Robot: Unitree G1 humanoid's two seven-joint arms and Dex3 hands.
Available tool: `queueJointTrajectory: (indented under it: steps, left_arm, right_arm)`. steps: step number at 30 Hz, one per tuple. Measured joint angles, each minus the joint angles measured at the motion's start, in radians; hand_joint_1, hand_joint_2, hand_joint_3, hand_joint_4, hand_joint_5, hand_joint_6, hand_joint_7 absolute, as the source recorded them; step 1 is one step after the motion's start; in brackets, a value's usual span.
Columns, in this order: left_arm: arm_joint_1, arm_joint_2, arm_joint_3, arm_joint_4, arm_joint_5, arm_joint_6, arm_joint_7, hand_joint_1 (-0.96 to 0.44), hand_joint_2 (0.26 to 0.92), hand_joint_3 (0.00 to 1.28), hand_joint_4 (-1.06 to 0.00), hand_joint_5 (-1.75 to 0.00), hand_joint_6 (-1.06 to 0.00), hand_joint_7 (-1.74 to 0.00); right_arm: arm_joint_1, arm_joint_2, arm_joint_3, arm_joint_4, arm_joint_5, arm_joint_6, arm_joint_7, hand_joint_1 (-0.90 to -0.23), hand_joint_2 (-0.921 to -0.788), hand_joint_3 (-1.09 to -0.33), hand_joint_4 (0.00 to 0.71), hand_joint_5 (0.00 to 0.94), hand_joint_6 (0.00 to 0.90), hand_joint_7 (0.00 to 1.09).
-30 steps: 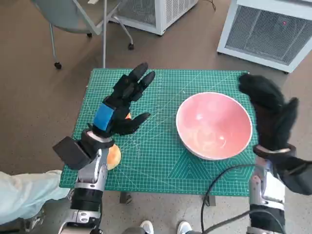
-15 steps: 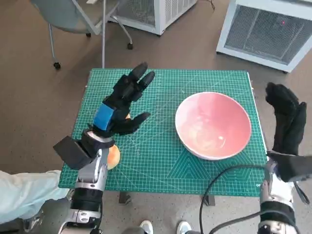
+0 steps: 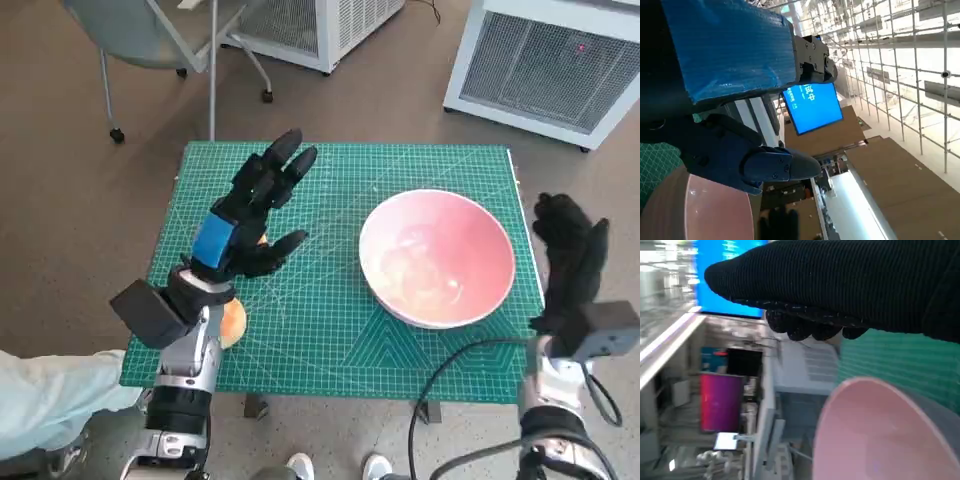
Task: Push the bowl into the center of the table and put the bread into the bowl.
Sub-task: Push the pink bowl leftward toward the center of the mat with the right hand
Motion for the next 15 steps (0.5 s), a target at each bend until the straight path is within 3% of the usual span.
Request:
queueJointTrajectory:
  steps: [15]
  left_arm:
    - [0.004,0.006,0.006,-0.004,-0.001,0.0,0.0,-0.53,0.921,0.35,-0.27,0.0,-0.15,-0.24]
  right_arm:
    - [-0.091,0.088,-0.058,0.056,0.085,0.089,0.056,-0.54,-0.921,-0.801,0.202,0.025,0.162,0.46]
